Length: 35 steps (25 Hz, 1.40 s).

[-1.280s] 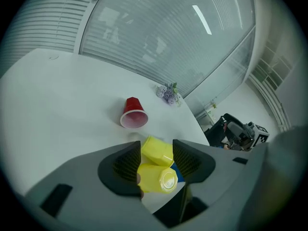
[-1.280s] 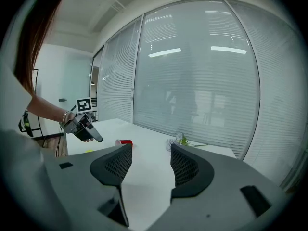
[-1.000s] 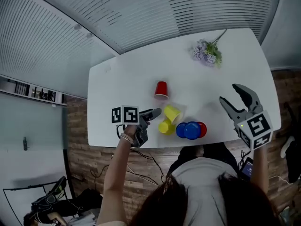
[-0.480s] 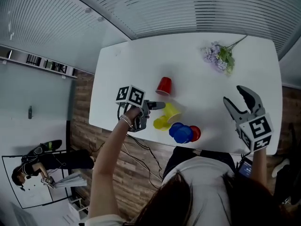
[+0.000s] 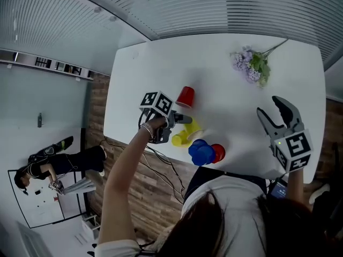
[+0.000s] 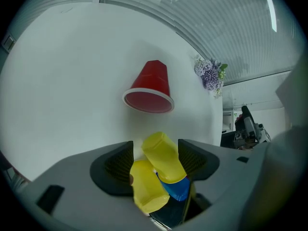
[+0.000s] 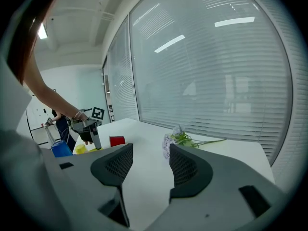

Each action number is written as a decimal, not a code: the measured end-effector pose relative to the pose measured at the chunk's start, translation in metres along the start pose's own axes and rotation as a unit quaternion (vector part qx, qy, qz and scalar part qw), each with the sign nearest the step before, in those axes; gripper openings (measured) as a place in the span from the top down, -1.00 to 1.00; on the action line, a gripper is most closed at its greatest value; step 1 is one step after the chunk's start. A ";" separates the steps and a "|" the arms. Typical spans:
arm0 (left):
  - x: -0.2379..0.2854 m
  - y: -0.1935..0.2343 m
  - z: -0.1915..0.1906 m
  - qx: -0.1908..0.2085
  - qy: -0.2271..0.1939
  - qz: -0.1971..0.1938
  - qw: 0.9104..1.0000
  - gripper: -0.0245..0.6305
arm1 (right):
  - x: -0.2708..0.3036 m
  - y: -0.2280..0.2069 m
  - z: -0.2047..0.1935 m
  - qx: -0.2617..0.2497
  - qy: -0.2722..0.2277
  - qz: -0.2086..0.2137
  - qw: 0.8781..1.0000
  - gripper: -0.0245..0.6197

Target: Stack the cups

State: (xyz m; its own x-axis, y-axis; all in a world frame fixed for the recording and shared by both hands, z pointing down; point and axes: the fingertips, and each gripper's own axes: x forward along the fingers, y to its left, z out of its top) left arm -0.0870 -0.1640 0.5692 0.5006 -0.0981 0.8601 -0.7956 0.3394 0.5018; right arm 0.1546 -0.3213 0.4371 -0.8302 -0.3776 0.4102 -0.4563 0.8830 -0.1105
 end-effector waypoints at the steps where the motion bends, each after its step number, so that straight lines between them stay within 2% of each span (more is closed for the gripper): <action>1: 0.001 0.000 0.001 -0.003 0.003 0.000 1.000 0.01 | 0.000 -0.002 -0.001 0.003 0.000 -0.001 1.000 0.10; 5: 0.008 -0.004 0.005 -0.009 0.018 0.000 1.000 0.01 | -0.002 -0.014 -0.006 0.009 0.005 -0.011 1.000 0.11; 17: 0.031 -0.012 0.002 0.010 0.071 0.020 0.997 0.02 | -0.013 -0.046 -0.018 0.027 0.006 -0.056 0.998 0.13; 28: 0.037 -0.026 0.024 0.041 0.049 0.024 0.998 0.08 | -0.014 -0.051 -0.024 0.032 0.009 -0.064 0.997 0.15; 35: 0.026 -0.023 0.022 0.034 0.047 0.029 0.998 -0.06 | -0.012 -0.048 -0.024 0.032 0.005 -0.060 0.998 0.15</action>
State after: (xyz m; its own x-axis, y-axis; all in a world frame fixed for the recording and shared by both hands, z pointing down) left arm -0.0631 -0.1952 0.5820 0.4807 0.0097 0.8768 -0.8438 0.2772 0.4595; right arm 0.1941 -0.3523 0.4592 -0.7652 -0.4760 0.4335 -0.5714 0.8123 -0.1168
